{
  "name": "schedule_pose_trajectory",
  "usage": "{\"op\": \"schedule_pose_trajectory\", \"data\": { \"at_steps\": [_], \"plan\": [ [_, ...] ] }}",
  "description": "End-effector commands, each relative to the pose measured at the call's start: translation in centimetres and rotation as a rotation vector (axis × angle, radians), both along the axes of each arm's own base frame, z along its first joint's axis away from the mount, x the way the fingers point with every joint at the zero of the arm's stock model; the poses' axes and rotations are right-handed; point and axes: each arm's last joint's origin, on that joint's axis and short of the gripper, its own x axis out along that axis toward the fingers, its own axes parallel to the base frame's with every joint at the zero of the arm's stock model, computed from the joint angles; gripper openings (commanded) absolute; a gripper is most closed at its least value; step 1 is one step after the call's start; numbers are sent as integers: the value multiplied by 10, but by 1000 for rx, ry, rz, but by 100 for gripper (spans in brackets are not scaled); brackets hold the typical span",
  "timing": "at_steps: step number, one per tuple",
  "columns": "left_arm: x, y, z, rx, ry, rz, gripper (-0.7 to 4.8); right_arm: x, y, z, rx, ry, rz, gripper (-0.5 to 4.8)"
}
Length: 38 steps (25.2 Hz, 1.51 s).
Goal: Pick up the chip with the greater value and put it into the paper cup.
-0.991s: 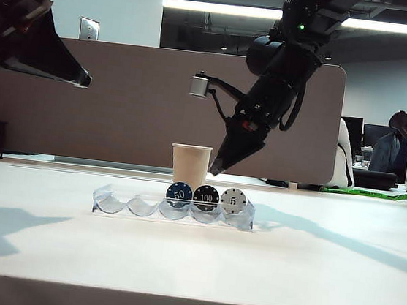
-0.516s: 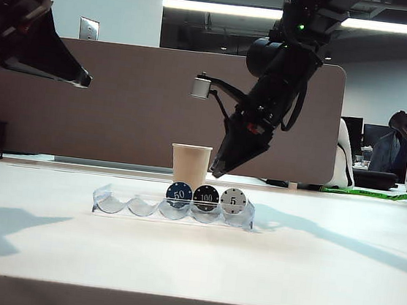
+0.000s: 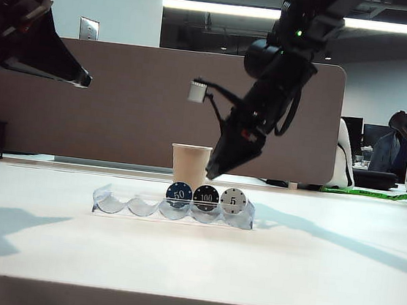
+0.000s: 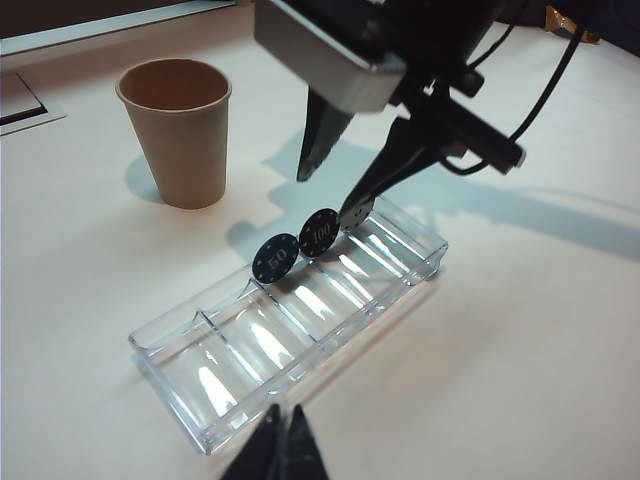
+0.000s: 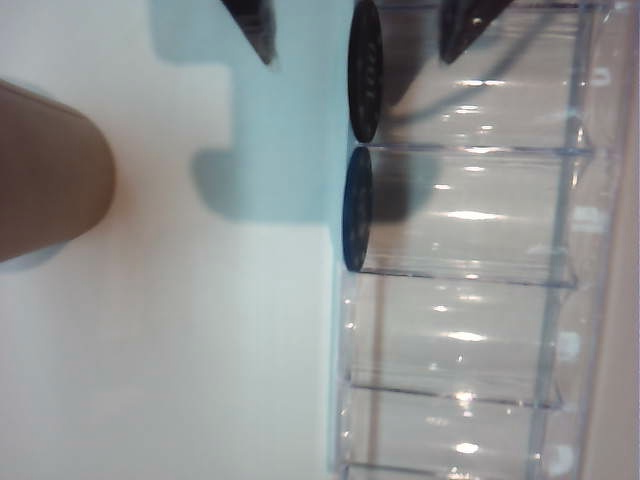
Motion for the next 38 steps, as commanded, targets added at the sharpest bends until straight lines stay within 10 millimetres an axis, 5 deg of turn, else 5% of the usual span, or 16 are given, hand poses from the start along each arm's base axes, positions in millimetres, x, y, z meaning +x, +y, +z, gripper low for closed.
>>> {"op": "schedule_pose_trajectory", "data": {
  "at_steps": [1,38],
  "plan": [
    [0,0,2,-5,-14,-6,-5,-1,2,-1,5,12,4,212],
    [1,0,2,-2,-12,-7,-5,11,7,-22,20,7,-23,211]
  ]
}}
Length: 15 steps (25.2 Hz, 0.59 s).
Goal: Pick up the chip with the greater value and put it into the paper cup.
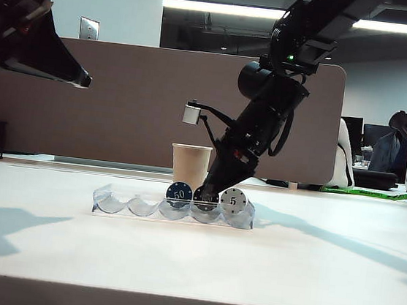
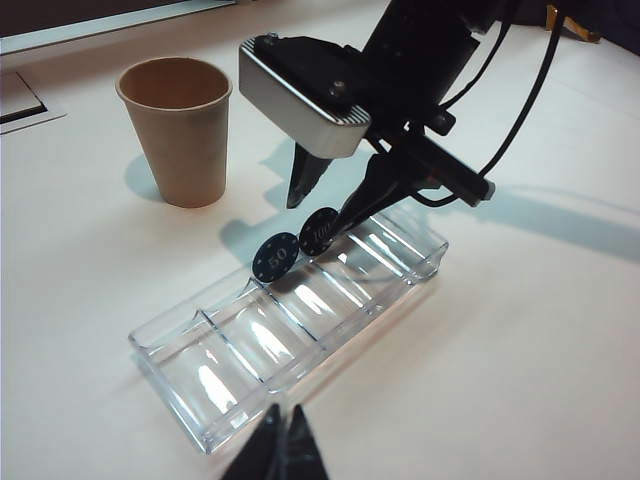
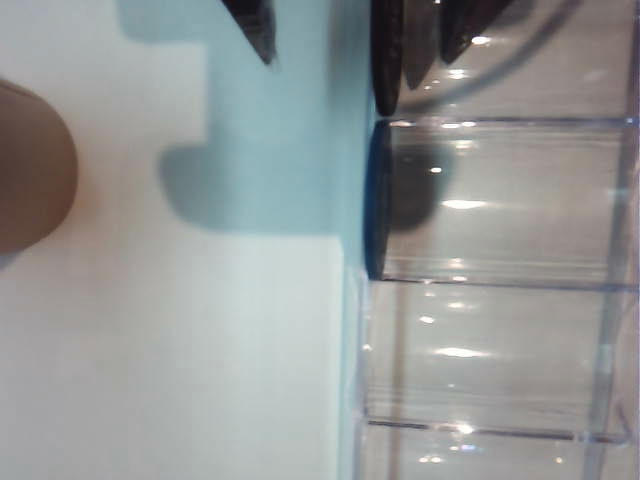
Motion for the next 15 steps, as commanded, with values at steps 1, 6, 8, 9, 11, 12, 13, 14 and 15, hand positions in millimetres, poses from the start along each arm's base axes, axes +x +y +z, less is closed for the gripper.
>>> {"op": "schedule_pose_trajectory", "data": {
  "at_steps": [1,6,8,9,11,12,13,14,15],
  "plan": [
    [0,0,2,-3,-14,-6,-5,2,2,4,22,-27,-3,211],
    [0,0,2,-3,-14,-6,-5,4,3,3,34,-31,-25,211],
    [0,0,2,-3,-14,-7,-5,5,3,2,35,-28,-30,211],
    [0,0,2,-3,-14,-6,-5,6,3,-1,35,-18,-41,211],
    [0,0,2,-3,-14,-7,-5,6,4,-5,30,-8,-43,211],
    [0,0,2,-3,-14,-7,-5,7,4,-7,29,-4,-44,211],
    [0,0,2,-3,-14,-7,-5,6,4,-7,27,-2,-44,211],
    [0,0,2,-3,-13,-7,-5,7,4,-9,26,1,-44,210],
    [0,0,2,-3,-14,-7,-5,7,4,-10,25,0,-45,210]
  ]
}}
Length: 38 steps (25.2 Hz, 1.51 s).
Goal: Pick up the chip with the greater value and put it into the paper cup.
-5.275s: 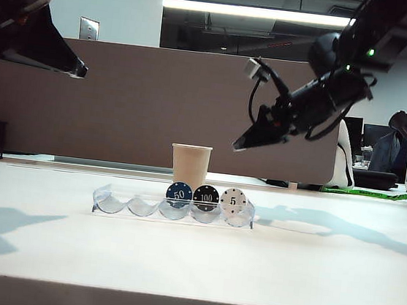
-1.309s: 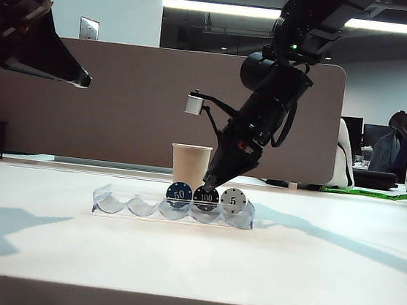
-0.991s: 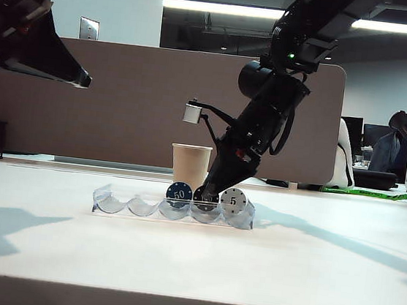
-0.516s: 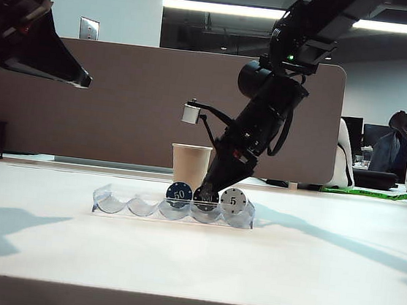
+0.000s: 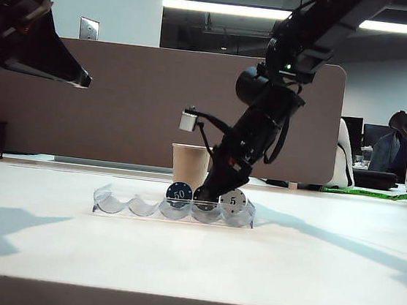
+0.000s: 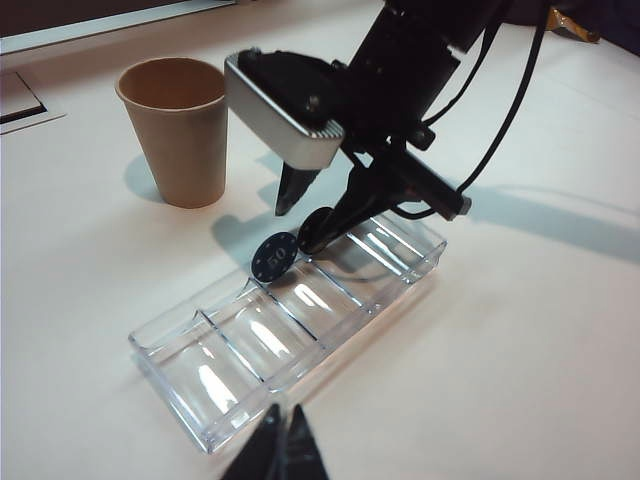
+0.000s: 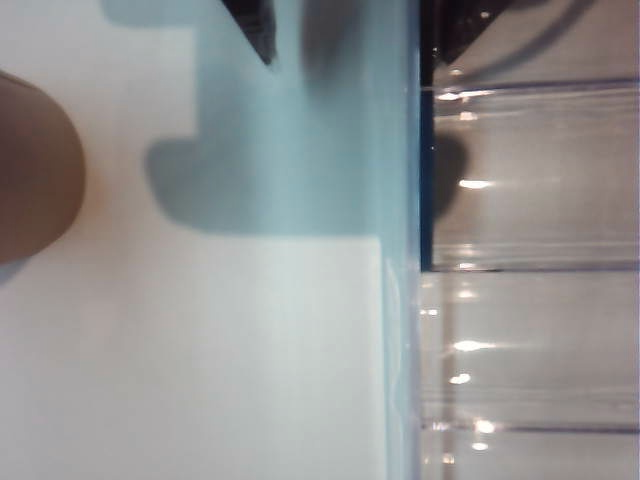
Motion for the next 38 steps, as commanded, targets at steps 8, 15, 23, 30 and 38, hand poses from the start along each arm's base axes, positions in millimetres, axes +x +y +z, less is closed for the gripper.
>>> {"op": "schedule_pose_trajectory", "data": {
  "at_steps": [8,15,23,30,38],
  "plan": [
    [0,0,2,-3,-13,-6,-5,0,1,2,5,-3,-2,199],
    [0,0,2,-3,-13,-6,-5,-3,-1,5,-8,16,-4,198],
    [0,0,2,-3,-13,-6,-5,-5,-3,5,-50,25,-19,197],
    [0,0,2,-3,-13,-7,-5,-6,-3,9,-46,17,-19,197],
    [0,0,2,-2,-13,-7,-5,-8,-4,23,-31,-12,-19,141]
  ]
}}
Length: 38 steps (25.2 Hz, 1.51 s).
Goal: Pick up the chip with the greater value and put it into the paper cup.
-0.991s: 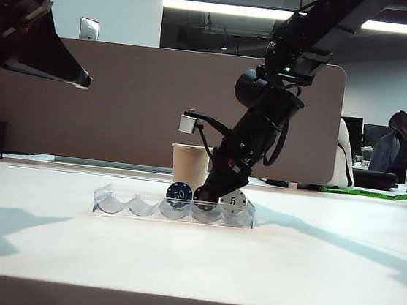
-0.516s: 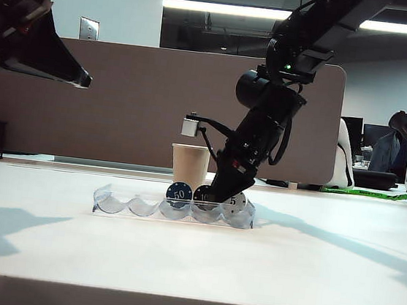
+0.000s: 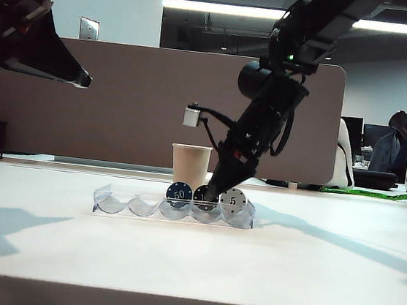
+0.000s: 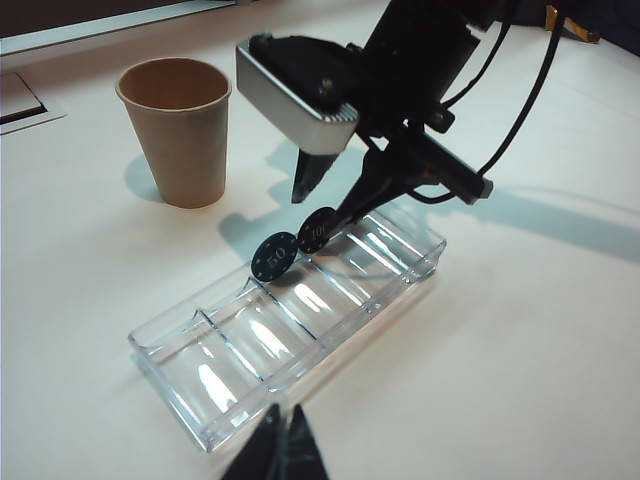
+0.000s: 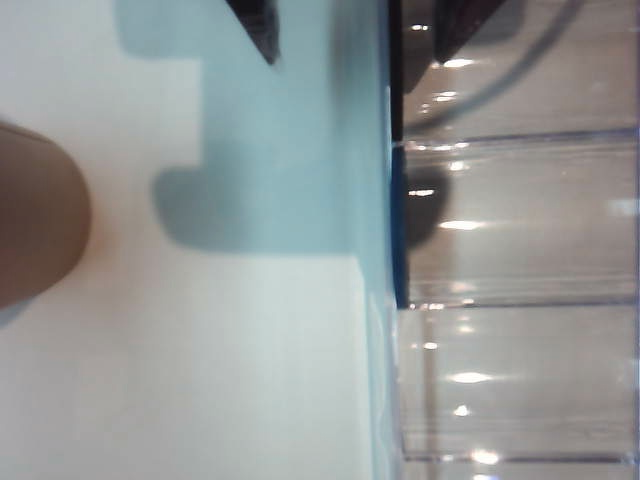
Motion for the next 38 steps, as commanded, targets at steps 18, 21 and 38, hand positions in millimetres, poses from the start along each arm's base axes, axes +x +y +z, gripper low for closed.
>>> {"op": "schedule_pose_trajectory", "data": {
  "at_steps": [18,21,38],
  "plan": [
    [0,0,2,-3,-12,-8,-5,-4,1,8,45,42,0,125],
    [0,0,2,-3,-12,-8,-5,-5,0,8,40,54,0,125],
    [0,0,1,-3,-12,-8,-5,-7,-1,12,40,51,0,115]
  ]
}}
